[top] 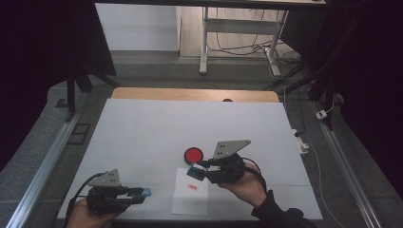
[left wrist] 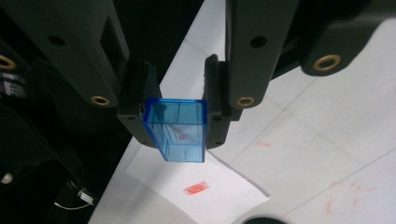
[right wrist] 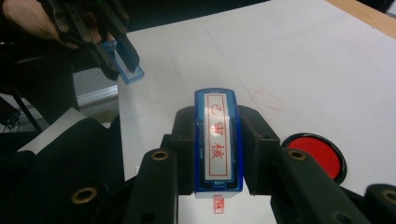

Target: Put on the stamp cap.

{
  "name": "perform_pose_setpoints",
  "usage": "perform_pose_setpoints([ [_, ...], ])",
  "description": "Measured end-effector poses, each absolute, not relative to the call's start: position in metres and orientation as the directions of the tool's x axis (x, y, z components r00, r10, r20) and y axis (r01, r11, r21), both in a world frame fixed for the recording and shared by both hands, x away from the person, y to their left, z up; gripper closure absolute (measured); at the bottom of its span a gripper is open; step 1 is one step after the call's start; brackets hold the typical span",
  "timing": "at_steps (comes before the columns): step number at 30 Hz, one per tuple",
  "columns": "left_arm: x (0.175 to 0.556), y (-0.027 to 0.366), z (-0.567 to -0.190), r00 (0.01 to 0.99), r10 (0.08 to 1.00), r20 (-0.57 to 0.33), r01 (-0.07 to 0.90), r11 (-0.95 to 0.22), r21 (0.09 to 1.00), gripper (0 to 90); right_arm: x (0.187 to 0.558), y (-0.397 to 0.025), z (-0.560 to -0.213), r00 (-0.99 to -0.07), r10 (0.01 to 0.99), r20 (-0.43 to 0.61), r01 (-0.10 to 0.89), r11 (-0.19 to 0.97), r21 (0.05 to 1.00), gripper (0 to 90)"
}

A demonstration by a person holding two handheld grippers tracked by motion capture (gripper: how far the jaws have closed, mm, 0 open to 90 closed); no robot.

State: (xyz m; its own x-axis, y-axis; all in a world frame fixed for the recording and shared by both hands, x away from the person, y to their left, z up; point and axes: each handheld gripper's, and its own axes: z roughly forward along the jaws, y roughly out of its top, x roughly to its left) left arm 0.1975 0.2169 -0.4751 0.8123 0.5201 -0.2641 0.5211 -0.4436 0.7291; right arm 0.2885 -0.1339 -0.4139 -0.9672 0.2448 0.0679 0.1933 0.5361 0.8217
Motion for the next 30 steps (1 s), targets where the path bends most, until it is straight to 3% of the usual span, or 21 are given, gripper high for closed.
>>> perform_pose_setpoints([
  [11,0.220,0.179,-0.470,0.905,0.370,-0.210,0.385,-0.500,0.776,68.1,0.292,-0.140,-0.407,-0.970,0.220,0.099,0.200,0.505,0.840,70.6],
  [30,0.248,0.137,-0.468,0.973,0.176,-0.148,0.218,-0.499,0.839,68.3,0.291,-0.141,-0.403,-0.982,0.156,0.106,0.169,0.481,0.860,70.7],
])
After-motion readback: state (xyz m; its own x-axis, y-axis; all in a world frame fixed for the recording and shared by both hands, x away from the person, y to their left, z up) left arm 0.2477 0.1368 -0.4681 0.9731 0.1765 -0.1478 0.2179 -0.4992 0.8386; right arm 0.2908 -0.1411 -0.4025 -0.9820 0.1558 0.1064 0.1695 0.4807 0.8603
